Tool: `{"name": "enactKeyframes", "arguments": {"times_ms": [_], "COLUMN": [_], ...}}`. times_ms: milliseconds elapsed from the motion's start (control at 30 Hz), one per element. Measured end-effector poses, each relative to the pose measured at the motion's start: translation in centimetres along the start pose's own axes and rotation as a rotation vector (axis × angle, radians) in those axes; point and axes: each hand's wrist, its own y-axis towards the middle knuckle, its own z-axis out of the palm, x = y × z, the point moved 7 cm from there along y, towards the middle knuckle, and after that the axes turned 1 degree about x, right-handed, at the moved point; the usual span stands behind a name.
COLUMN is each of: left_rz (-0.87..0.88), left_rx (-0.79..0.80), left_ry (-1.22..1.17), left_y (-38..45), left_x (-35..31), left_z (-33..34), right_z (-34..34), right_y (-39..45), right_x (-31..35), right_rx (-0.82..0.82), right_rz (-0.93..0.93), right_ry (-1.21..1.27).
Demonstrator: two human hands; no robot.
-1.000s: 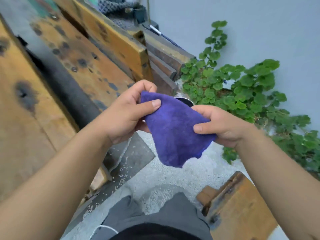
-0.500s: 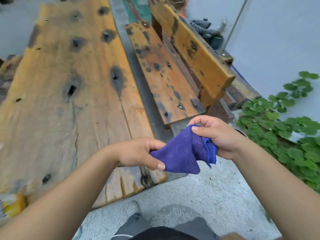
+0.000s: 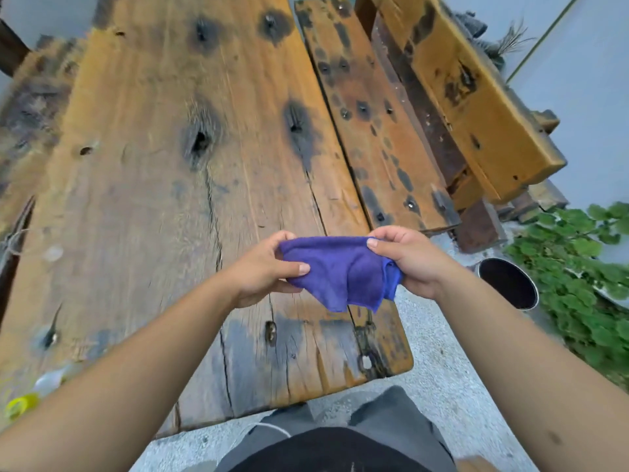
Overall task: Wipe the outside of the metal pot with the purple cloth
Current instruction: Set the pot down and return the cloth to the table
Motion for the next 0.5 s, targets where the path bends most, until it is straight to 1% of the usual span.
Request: {"name": "enactKeyframes", "arguments": {"times_ms": [100,167,233,300,367,433,500], "left_rz": [-0.046,-0.076,-0.1,-0.117,-0.122,-0.116,-0.114], "left_rx": [-0.044,-0.107,-0.201,-0.315,-0.404,-0.462,-0.513], "left_ry": [-0.205,-0.316,-0.348,-0.342,-0.335,-0.314,-0.279], "left_y": [2.2,3.7,5.4,7.0,8.6,10.1,11.4], "left_x": [1.2,1.8,2.5,3.0,3.3,3.5,3.8], "left_z": [-1.1,-1.9,-2.7,-3.6,-4.7,-6.0,-7.2], "right_z": [-0.1,-0.4,-0.5,-0.7,-1.0,-1.4,-1.8], "right_y": [2.8,4.8,6.8,8.9,11.3,13.9,16.5], "right_x": [-0.2,-0.9,-1.7,-2.6,-3.4,-3.7,-3.7], "right_rx": [-0.002,0.006,0.009,0.022,0.031,-0.03,-0.119], "right_rz": [0.038,0.082,0.129,0.172,0.219,0.229,0.195], "right_ry": [0.064,0.162,0.308,0.387,0.321,0.194,0.075]}}
